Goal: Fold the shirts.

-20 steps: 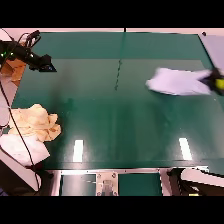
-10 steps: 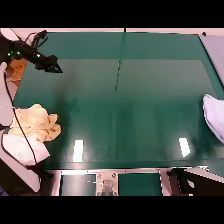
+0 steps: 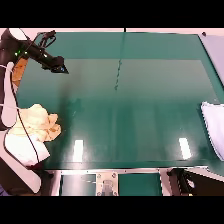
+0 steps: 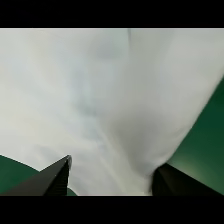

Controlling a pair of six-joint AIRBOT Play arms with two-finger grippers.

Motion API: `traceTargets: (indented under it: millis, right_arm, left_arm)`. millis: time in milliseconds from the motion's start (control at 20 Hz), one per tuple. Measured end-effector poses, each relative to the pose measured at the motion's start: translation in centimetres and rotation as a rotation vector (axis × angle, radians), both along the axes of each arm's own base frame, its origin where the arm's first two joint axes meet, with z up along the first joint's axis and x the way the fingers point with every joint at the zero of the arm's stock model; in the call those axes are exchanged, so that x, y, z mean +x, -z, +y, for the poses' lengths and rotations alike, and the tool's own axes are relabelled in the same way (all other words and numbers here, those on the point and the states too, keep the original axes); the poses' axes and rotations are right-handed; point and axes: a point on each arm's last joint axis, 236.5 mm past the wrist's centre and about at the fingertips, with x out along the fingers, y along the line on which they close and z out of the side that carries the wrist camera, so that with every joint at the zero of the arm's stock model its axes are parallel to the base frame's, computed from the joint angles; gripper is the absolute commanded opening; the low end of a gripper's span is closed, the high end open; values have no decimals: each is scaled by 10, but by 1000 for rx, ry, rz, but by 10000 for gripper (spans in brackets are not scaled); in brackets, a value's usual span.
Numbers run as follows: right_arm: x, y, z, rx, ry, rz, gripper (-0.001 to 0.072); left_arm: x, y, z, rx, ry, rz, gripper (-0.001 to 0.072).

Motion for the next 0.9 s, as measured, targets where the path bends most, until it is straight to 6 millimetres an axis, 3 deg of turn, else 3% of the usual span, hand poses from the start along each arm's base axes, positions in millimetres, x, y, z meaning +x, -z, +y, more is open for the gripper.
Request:
traceTargets:
  millis: [50, 100, 150, 250, 350, 500, 600, 700, 800, 900]
  right_arm:
    - [-4, -6, -1, 10, 12, 18, 355]
    - [-8, -15, -1, 23, 28, 36, 288]
    - [-9, -28, -3, 26, 38, 48, 286]
    - [4, -55, 0, 30, 35, 53, 202]
    - [38, -88, 5, -8, -10, 27, 45]
    - [116, -126, 34, -70, -177, -55, 15]
    - [168, -138, 73, -90, -332, -101, 14]
    - [209, -140, 123, -90, -492, -128, 14]
    - [234, -128, 185, -59, -664, -129, 14]
    - [244, -109, 244, -26, -820, -113, 14]
  left_arm:
    - [0, 0, 0, 0, 1, 0, 23]
    - [0, -2, -1, 1, 2, -4, 23]
    - [0, -6, -1, 2, 2, -13, 22]
    - [2, -18, 2, 19, -9, -52, 22]
    - [2, -42, 10, 57, -26, -120, 23]
    - [-5, -78, 24, 122, -50, -204, 22]
    - [-19, -89, 29, 149, -64, -206, 22]
    - [-39, -83, 32, 161, -76, -156, 22]
    - [-65, -67, 32, 164, -87, -88, 22]
    - [-91, -49, 32, 161, -112, -35, 22]
